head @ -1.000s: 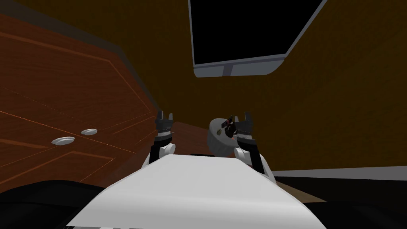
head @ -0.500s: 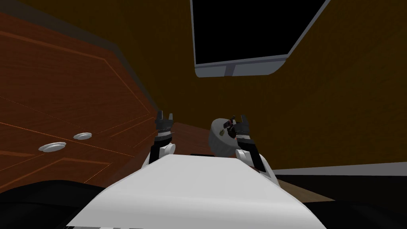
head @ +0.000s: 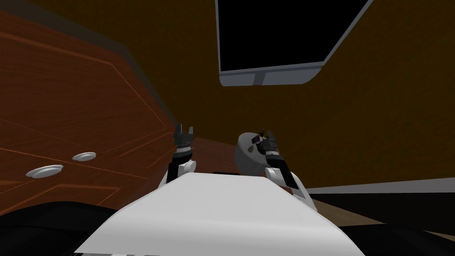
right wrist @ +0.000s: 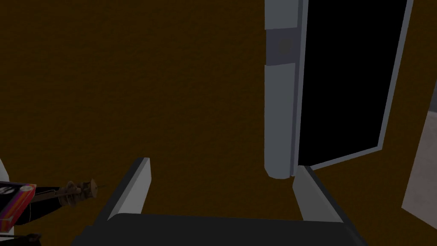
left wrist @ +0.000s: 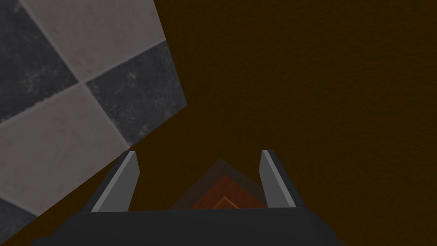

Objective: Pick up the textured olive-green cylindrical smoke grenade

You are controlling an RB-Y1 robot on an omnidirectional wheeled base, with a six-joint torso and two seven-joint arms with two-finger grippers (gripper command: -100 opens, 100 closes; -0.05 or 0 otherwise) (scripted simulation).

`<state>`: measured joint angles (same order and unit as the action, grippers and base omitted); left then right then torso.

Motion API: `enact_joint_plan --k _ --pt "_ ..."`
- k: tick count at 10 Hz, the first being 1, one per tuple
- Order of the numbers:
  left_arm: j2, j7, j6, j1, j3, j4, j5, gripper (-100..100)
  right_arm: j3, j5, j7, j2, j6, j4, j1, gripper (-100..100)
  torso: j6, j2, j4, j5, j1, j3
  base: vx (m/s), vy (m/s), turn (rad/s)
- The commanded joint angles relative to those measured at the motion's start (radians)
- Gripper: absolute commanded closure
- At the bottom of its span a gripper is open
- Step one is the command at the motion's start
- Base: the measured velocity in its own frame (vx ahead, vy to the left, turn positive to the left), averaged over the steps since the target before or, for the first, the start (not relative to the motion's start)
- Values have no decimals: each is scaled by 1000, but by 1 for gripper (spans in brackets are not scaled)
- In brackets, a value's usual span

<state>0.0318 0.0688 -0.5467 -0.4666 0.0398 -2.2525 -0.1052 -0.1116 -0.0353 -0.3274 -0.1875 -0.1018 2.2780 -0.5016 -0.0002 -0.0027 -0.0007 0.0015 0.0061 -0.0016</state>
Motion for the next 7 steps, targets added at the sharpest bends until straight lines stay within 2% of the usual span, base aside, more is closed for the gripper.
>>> enact_joint_plan --k 1,2,3,4,5,6,7 --pt "0 0 0 0 0 0 0 0 -10 -20 -32 -22 50 -24 -2 -100 0 0 0 0 0 0 35 104 -63" --pt "0 0 0 0 0 0 0 0 -10 -20 -32 -22 59 -24 -2 -100 0 0 0 0 0 0 42 98 -37" --pt "0 0 0 0 0 0 0 0 -19 -39 -61 -41 93 -40 -4 -100 0 0 0 0 0 0 39 126 -71" --pt "0 0 0 0 0 0 0 0 -19 -39 -61 -41 113 -40 -4 -100 0 0 0 0 2 0 35 116 -41" --pt "0 0 0 0 0 0 0 0 -29 -59 -92 -60 153 -57 -7 -100 0 0 0 0 1 0 35 129 -82" --pt "0 0 0 0 0 0 0 0 -29 -59 -92 -60 168 -57 -7 -100 0 0 0 0 2 0 34 104 -41" --pt "0 0 0 0 0 0 0 0 -39 -80 -124 -79 203 -75 -10 -100 0 0 0 0 0 0 73 99 -70"
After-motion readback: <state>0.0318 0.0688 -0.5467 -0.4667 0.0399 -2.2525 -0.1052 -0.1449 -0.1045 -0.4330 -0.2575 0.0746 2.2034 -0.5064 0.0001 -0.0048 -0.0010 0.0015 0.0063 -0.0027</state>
